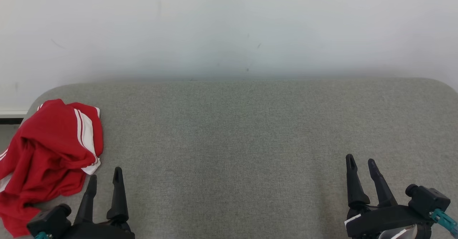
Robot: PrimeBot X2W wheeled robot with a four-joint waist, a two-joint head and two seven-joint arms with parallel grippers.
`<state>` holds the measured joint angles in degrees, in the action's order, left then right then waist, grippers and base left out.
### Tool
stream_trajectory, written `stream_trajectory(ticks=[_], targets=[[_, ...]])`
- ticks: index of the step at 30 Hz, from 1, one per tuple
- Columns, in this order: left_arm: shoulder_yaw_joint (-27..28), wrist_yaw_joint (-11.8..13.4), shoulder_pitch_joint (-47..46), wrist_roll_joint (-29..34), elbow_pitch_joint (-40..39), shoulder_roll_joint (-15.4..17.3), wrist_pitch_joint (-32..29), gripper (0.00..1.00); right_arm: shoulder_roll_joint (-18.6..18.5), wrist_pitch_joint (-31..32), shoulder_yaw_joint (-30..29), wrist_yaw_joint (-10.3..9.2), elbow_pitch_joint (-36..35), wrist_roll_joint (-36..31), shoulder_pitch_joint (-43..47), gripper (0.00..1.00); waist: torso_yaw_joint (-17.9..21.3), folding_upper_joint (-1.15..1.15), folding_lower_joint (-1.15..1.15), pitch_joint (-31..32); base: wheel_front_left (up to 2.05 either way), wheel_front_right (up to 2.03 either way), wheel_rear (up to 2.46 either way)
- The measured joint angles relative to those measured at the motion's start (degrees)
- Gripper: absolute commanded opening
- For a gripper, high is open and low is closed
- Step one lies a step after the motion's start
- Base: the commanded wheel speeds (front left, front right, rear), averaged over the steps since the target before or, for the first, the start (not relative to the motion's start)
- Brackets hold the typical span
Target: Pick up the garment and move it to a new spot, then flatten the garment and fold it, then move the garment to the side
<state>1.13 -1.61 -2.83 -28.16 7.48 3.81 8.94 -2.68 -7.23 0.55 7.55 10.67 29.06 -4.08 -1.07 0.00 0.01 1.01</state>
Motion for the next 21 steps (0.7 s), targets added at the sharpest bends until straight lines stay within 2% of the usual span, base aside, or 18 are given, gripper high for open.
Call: stream_trajectory(ticks=[21], targets=[[-1.3,-0.7,0.5,9.8,0.9,1.5,2.7,1.0,-0.1,1.3,-2.2,0.0,-2.7,-11.4,1.7,1.0,-0.5,0.0,0.0,0.5,0.0,0.0,0.0]])
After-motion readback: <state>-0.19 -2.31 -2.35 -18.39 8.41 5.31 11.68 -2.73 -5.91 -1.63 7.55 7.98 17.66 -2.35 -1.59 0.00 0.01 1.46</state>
